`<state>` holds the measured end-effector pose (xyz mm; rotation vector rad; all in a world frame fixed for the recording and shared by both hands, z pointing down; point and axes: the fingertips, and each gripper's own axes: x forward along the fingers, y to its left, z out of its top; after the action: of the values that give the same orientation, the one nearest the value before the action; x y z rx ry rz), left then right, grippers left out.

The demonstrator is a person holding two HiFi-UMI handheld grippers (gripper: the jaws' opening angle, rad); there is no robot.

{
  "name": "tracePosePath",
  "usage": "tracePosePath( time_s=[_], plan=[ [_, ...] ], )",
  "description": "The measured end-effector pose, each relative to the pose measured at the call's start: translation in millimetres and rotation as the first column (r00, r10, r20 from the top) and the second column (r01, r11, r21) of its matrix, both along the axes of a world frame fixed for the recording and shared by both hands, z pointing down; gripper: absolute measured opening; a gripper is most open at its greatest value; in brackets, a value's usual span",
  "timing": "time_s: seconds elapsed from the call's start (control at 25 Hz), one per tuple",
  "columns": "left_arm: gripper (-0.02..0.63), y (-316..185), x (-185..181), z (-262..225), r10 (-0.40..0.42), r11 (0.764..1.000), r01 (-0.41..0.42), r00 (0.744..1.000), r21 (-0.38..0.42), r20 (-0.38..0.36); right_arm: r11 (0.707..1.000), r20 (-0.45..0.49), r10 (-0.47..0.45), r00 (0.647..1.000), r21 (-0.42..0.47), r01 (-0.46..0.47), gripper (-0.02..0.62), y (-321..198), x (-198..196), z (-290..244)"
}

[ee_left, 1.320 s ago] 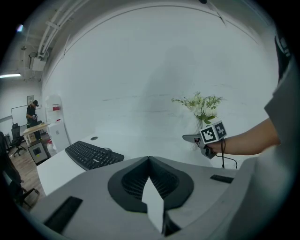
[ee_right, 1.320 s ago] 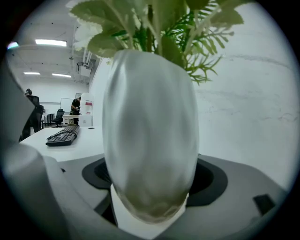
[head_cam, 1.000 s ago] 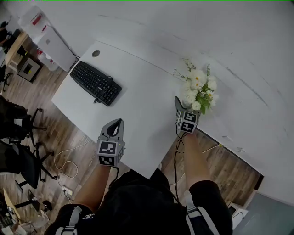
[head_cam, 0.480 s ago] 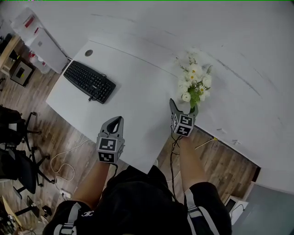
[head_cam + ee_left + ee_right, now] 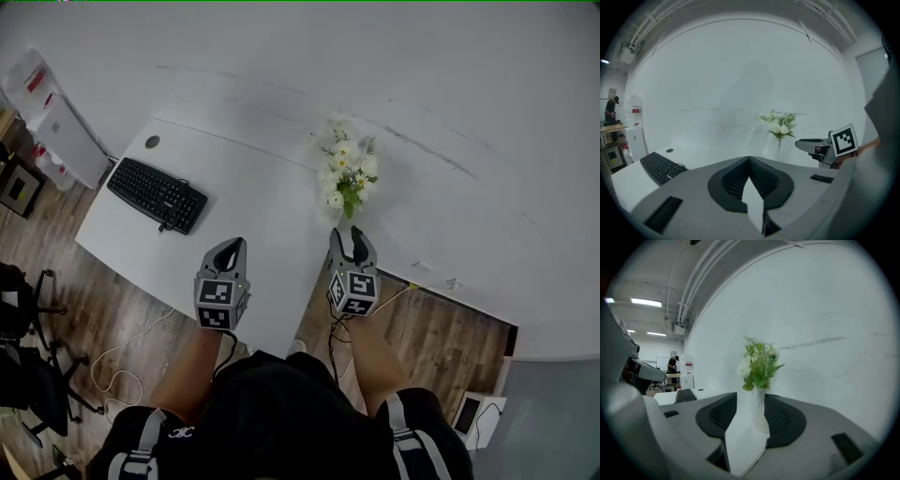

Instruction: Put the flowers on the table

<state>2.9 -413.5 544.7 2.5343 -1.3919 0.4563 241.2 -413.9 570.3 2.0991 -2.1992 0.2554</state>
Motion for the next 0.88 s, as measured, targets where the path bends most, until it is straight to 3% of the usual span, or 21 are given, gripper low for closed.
tracePosePath(
  time_s=[0.28,0.44,0.72,0.88],
  plan=[
    [0.002,10,49,-39,0.09,0.994,-0.087,0.995,0.064,-0.053,0.979,-0.026,0.118,0.993,0.169,-0.112,0.004,51,29,-99],
    [0.002,22,73,-54,0.143,0.987,-0.137,0.988,0.088,-0.065,0.964,-0.015,0.147,0.989,0.226,-0.14,0.002,82,45,-139],
    [0.002,34,108,-63,0.201,0.975,-0.193,0.977,0.106,-0.07,0.97,0.007,0.2,0.98,0.14,-0.199,0.002,112,77,-132],
    [0.002,33,122,-65,0.212,0.973,-0.203,0.974,0.107,-0.076,0.967,0.018,0.21,0.978,0.144,-0.21,0.0,117,83,-132]
  ],
)
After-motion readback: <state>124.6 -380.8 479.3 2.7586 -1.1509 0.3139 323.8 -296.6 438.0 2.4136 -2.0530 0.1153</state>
